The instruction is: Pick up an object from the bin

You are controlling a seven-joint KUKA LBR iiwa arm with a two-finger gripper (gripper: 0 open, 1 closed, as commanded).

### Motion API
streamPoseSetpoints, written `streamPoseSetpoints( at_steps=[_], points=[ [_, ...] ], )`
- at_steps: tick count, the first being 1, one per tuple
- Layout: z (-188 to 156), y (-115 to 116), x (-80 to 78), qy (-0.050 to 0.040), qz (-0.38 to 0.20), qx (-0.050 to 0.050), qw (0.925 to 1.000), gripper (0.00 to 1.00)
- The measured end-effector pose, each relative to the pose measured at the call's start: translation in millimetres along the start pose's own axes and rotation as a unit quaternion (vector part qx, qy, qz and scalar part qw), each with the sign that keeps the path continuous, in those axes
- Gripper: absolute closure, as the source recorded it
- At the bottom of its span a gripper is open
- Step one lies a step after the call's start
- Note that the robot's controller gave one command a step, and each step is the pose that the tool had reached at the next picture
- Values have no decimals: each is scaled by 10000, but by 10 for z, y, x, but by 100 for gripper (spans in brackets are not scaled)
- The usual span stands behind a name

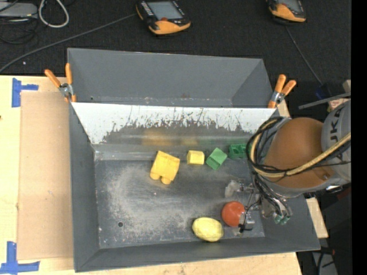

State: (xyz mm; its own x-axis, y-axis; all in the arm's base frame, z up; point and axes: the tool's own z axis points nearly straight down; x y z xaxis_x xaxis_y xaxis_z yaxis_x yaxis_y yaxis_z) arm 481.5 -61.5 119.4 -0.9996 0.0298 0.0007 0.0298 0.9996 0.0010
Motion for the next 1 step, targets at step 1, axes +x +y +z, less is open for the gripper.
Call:
streamPoseSetpoints(
  at_steps=[1],
  points=[
    [135,-214,35,25,1093,0,9940,0]
  ],
)
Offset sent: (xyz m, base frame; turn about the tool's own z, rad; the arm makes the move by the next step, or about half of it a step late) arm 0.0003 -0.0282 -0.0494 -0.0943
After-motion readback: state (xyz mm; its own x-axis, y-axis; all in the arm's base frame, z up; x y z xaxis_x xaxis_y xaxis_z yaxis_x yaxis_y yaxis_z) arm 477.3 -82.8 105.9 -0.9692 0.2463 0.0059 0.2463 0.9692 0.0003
